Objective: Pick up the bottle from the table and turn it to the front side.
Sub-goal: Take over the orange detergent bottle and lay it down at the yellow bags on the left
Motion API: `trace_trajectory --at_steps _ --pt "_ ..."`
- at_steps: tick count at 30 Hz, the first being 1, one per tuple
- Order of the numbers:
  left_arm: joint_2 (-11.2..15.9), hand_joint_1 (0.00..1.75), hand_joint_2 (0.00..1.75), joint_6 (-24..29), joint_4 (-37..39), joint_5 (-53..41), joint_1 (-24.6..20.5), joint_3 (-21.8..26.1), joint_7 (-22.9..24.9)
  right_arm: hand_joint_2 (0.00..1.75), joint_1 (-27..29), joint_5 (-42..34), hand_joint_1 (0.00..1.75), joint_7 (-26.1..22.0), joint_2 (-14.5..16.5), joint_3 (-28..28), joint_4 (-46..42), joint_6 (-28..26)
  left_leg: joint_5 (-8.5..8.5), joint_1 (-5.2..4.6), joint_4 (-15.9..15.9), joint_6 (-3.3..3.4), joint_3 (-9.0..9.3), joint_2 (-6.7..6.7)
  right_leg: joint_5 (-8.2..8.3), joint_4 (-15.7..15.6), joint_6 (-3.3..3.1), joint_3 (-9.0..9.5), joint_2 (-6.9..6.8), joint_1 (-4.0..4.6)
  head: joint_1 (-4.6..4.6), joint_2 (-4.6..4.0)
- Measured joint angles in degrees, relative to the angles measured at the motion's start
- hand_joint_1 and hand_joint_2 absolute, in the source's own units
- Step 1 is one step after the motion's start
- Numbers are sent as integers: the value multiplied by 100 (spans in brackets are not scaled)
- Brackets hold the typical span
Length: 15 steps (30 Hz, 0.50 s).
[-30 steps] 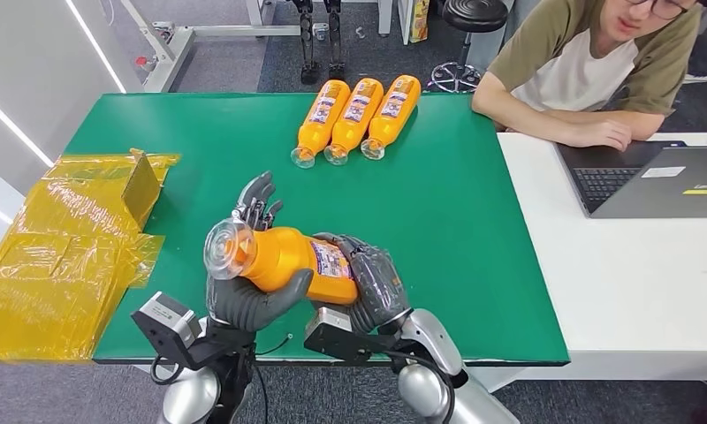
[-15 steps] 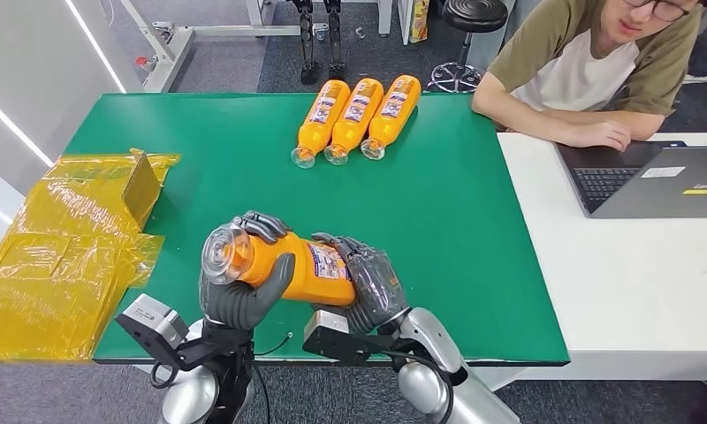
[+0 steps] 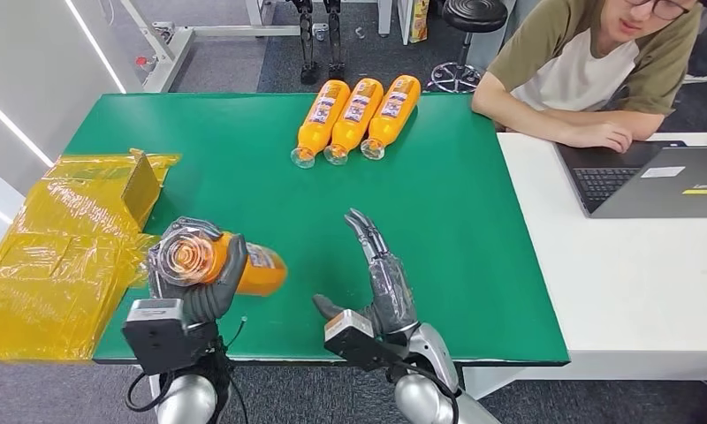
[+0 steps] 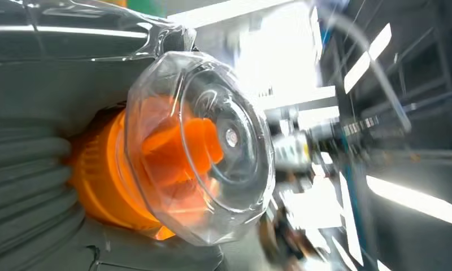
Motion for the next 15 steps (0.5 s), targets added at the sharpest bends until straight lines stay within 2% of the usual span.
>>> trace_trajectory --at_steps 2,5,8,11,15 --pt "56 175 175 294 -61 -794 91 118 226 175 69 -50 0 -19 13 0 -67 -58 0 0 0 0 0 -1 -1 0 0 0 -1 0 -1 0" --pt "125 175 175 423 -129 -1528 187 252 539 175 133 -57 0 -26 16 -1 -156 -76 0 1 -1 0 -1 -2 -2 0 0 0 -2 0 0 0" --pt "259 175 175 375 -180 -3161 294 413 1178 175 277 -67 0 -31 27 -43 -319 -119 0 1 -1 0 0 0 -2 0 0 0 -1 0 1 0" --pt "600 175 175 188 -155 -4629 356 629 1657 175 562 -193 0 -116 68 -186 -607 -260 -3 1 -2 -4 1 -2 -6 0 -1 -1 -2 1 1 0" --pt "1315 175 175 81 430 -4531 155 871 1714 175 899 85 0 -80 92 -357 -925 -374 -7 3 -4 -15 6 7 -9 1 -11 -2 5 10 1 0"
